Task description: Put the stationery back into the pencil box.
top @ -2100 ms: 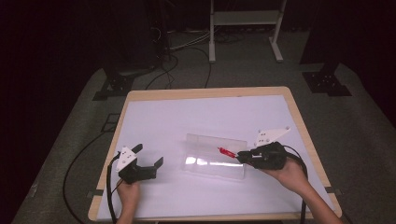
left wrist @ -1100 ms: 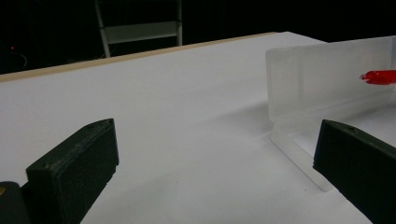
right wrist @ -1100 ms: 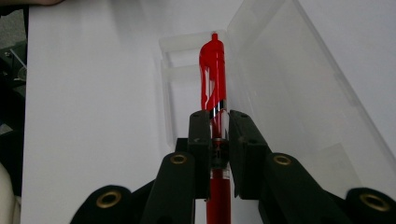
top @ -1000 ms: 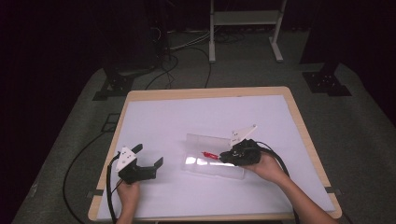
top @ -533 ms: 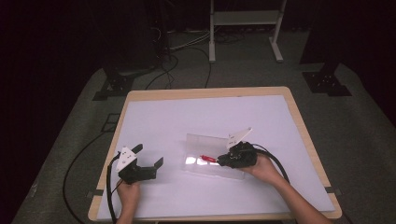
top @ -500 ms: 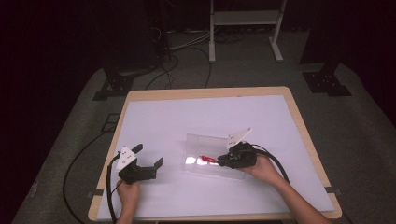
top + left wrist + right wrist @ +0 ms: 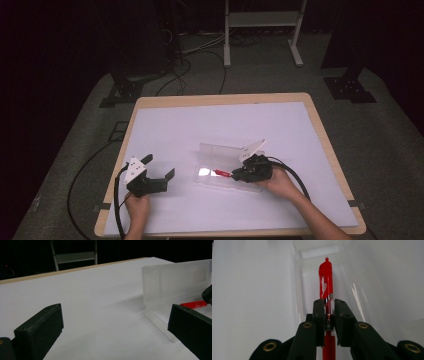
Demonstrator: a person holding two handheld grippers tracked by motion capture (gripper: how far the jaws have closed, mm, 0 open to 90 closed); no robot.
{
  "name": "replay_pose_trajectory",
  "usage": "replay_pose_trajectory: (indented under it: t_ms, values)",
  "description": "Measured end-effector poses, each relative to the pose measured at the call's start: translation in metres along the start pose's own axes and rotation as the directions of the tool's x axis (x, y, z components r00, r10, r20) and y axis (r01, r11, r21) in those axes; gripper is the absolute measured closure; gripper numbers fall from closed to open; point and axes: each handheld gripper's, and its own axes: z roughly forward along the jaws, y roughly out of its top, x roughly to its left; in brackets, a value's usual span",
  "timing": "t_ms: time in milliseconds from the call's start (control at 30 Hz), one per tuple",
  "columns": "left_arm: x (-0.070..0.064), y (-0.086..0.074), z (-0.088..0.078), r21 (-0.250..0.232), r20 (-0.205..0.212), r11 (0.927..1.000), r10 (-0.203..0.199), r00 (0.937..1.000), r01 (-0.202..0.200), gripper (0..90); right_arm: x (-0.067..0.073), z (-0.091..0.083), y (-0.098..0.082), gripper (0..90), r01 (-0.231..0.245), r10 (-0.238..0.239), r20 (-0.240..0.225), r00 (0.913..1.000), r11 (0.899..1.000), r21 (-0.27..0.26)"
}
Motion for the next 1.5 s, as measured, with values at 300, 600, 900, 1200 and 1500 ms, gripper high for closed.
replay_pose_trajectory:
  t_ms: [300, 600, 900, 1200, 1500]
  values:
    - [0.000, 0.000, 0.000, 0.000, 0.000, 1.0000, 0.000, 1.0000, 0.000, 0.0, -0.001, 0.004, -0.002, 78.6, -0.021, 0.021, -0.004, 0.9998, 1.000, 0.007]
    - [0.000, 0.000, 0.000, 0.000, 0.001, 1.0000, 0.000, 1.0000, 0.000, 0.0, -0.003, 0.007, -0.005, 78.3, -0.027, 0.027, -0.008, 0.9996, 1.000, 0.009]
    - [0.000, 0.000, 0.000, -0.001, 0.001, 1.0000, -0.001, 1.0000, 0.001, 0.0, -0.004, 0.007, -0.005, 77.9, -0.026, 0.026, -0.007, 0.9996, 1.000, 0.012]
    - [0.000, 0.000, 0.000, 0.001, -0.002, 1.0000, -0.001, 1.0000, 0.001, 0.0, -0.003, 0.007, -0.005, 75.1, -0.030, 0.030, -0.007, 0.9995, 1.000, 0.008]
    - [0.000, 0.000, 0.000, 0.007, -0.004, 1.0000, 0.000, 1.0000, 0.000, 0.0, 0.001, -0.003, -0.004, 69.9, -0.014, 0.014, -0.009, 0.9999, 1.000, -0.022]
